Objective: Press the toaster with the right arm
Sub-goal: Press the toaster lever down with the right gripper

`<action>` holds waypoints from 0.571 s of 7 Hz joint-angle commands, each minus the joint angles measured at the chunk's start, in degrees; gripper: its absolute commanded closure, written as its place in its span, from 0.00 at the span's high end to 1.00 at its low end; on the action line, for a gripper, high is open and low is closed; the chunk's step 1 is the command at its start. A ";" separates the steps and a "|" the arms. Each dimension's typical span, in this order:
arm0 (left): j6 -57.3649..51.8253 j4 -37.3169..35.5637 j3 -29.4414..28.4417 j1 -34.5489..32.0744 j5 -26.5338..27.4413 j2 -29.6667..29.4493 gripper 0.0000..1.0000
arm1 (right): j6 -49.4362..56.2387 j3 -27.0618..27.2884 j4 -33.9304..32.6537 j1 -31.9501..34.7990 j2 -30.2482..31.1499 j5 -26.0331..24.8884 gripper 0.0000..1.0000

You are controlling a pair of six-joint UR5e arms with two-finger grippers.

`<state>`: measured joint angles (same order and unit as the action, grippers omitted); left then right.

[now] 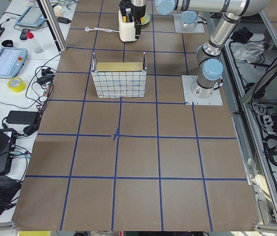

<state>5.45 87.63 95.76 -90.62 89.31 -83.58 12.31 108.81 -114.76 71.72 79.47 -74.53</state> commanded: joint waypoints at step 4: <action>0.00 0.00 -0.04 0.00 -0.02 0.00 1.00 | 0.00 2.27 -3.43 0.00 -1.07 0.00 0.00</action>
<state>5.45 87.63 95.79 -90.62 89.30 -83.58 12.34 109.62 -116.29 71.70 78.55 -74.54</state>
